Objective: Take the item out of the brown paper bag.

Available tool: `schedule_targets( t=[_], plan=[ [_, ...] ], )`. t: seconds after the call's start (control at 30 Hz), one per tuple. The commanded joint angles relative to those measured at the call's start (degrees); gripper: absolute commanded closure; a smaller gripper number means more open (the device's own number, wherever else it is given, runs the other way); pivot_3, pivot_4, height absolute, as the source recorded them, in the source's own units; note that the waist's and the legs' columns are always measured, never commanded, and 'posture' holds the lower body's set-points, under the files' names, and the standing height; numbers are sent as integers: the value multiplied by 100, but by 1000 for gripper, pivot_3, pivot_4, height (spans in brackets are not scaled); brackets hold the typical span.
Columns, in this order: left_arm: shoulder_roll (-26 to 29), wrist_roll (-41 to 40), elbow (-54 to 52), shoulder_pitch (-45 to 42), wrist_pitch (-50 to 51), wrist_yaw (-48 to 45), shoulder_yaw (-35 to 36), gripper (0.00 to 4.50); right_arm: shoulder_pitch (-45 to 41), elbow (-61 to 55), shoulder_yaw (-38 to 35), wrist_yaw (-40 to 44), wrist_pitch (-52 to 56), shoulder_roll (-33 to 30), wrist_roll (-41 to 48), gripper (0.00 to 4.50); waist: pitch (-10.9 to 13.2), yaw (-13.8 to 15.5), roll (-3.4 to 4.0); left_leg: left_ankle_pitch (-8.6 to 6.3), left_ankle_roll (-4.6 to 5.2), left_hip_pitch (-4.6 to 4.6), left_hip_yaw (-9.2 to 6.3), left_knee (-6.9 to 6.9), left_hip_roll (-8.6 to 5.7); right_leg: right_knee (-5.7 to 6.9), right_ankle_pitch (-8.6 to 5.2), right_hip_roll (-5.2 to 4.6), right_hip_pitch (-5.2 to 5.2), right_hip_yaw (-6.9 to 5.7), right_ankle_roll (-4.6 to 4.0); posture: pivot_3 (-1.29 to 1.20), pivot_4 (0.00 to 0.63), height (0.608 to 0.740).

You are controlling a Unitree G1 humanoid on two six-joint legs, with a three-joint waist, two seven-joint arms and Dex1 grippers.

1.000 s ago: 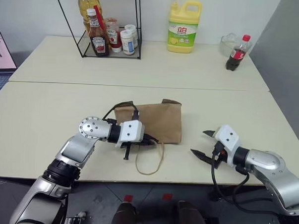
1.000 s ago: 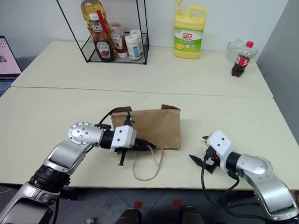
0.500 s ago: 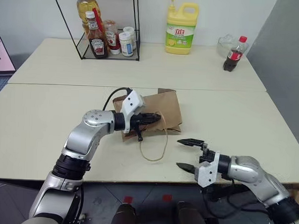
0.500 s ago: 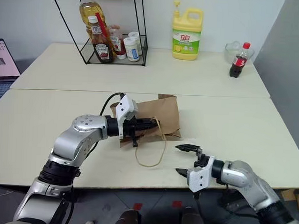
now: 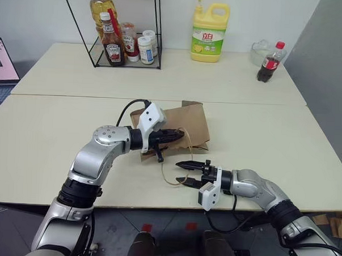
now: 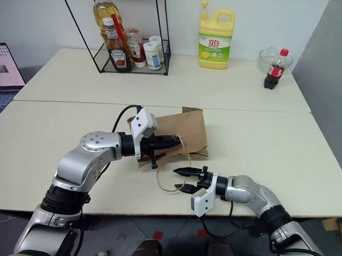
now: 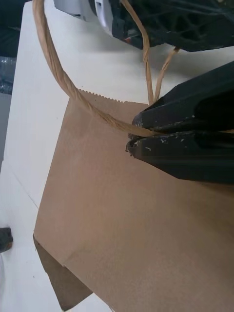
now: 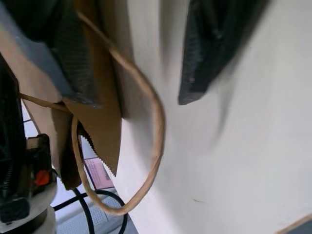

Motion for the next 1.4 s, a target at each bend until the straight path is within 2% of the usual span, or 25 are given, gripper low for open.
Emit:
schedule_targets(
  t=[0.03,0.17,0.23,0.4,0.5,0.63,0.8,1.23,1.33,1.4],
  plan=[
    [31,-149,-297,-31,32,73,154,4500,-120,82,36,-60,-95,86,129,3131,0,-3,0,0,0,0,0,0,0,0,0,0,0,0,0,0,150,740],
    [43,-174,-331,-78,89,87,194,4500,-213,253,33,48,39,220,334,4443,0,-13,0,-1,3,1,0,0,0,1,0,0,0,0,0,0,150,740],
    [32,-176,-248,-201,96,108,230,4500,-286,404,111,304,188,312,546,4443,0,-16,0,-2,4,2,0,0,0,1,0,0,0,0,0,0,150,740],
    [-116,-137,254,-732,83,416,437,4500,-109,641,388,2032,1608,563,1585,4443,-1,-15,-2,-6,11,13,-2,0,0,1,0,0,13,-1,0,0,150,740],
    [-173,-103,567,-1047,115,610,520,4500,-29,399,395,2638,2233,651,2023,4443,-3,-13,-3,-8,15,18,-3,0,0,0,0,0,20,-2,0,0,150,740],
    [-184,-133,795,-1334,178,763,623,4500,97,-66,334,3131,2942,663,2403,4443,-3,3,-3,-7,13,16,-5,0,0,-4,0,0,20,-5,0,0,150,740],
    [-251,-263,1017,-1636,406,974,803,4500,216,-589,380,3643,3467,371,2468,4443,-3,22,-4,-5,7,8,-5,-3,0,-20,0,0,19,-9,1,0,150,740],
    [-293,-365,1329,-2116,877,1197,964,4500,491,-1645,270,4204,4382,-170,2635,4443,-4,97,-3,-2,-1,7,-1,-3,-2,-25,0,-2,21,-8,2,0,150,740],
    [-245,-368,1189,-1962,849,1035,916,4500,619,-2216,-19,4152,4779,-261,2977,3820,-4,120,-3,-1,-2,6,-1,-4,-2,-27,0,-2,21,-9,3,0,150,740],
    [-271,-480,1011,-1867,974,991,957,4500,762,-2784,-326,3964,5148,-356,3172,3172,-3,120,-4,-1,-2,6,1,-4,-2,-27,0,-3,20,-7,3,0,150,740]
  ],
)
